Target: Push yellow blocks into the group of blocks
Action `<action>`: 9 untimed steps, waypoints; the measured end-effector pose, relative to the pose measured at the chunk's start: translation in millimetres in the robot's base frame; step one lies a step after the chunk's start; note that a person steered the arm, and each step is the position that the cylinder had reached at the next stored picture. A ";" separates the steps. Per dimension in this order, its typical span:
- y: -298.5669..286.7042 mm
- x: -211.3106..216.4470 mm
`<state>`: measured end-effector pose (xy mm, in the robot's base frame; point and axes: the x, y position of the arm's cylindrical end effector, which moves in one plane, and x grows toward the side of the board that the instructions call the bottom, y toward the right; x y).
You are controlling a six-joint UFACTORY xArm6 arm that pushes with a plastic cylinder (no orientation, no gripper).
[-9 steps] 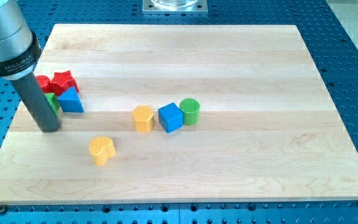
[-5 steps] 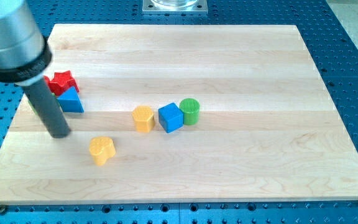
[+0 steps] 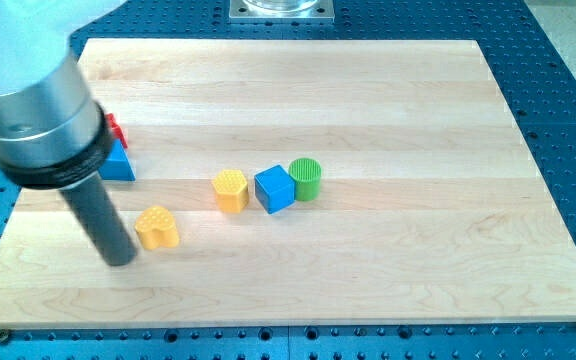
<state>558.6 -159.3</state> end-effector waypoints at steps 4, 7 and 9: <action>52.5 -19.9; 115.9 -40.9; 154.2 -48.0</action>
<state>510.5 -5.1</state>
